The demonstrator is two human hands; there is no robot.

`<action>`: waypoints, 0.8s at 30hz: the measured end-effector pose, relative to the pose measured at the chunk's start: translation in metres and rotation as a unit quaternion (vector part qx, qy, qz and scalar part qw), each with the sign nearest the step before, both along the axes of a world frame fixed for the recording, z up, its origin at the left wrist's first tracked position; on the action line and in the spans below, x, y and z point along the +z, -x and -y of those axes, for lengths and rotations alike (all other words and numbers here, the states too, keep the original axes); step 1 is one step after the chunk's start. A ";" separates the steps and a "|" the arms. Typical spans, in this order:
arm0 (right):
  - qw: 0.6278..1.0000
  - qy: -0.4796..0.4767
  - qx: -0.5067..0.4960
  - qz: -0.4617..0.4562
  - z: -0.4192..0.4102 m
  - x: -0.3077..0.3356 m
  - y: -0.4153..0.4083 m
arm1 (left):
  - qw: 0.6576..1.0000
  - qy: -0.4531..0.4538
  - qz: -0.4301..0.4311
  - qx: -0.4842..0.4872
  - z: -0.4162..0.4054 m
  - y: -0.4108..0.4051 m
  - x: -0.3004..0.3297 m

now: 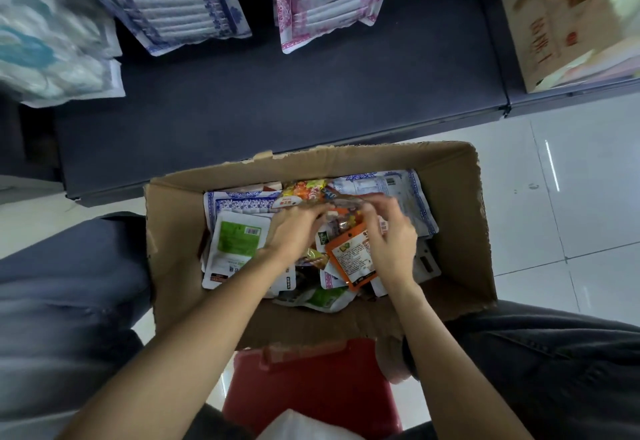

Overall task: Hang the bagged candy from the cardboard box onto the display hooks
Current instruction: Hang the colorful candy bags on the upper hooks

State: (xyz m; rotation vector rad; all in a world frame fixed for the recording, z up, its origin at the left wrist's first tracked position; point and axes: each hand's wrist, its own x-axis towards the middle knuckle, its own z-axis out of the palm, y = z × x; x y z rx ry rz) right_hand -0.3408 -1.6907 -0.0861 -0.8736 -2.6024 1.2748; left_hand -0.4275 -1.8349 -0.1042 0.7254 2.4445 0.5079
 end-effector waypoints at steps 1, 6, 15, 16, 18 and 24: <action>0.997 0.022 -0.072 0.036 0.000 0.008 -0.001 | 0.999 -0.018 -0.026 0.024 0.008 0.000 0.007; 0.923 0.294 -0.153 0.195 0.009 0.039 0.009 | 0.972 -0.127 -0.193 -0.025 0.032 -0.010 0.033; 0.979 0.167 -0.116 0.020 0.034 0.103 0.021 | 0.959 -0.163 -0.218 -0.074 0.057 -0.027 0.112; 0.979 0.161 -0.121 -0.006 0.032 0.113 0.021 | 0.963 -0.161 -0.209 -0.058 0.062 -0.027 0.120; 0.984 0.134 -0.105 -0.057 0.025 0.137 0.024 | 0.967 -0.167 -0.193 0.024 0.078 -0.024 0.131; 0.978 0.041 0.045 -0.198 0.026 0.225 0.047 | 0.906 -0.283 -0.110 0.295 0.129 0.008 0.186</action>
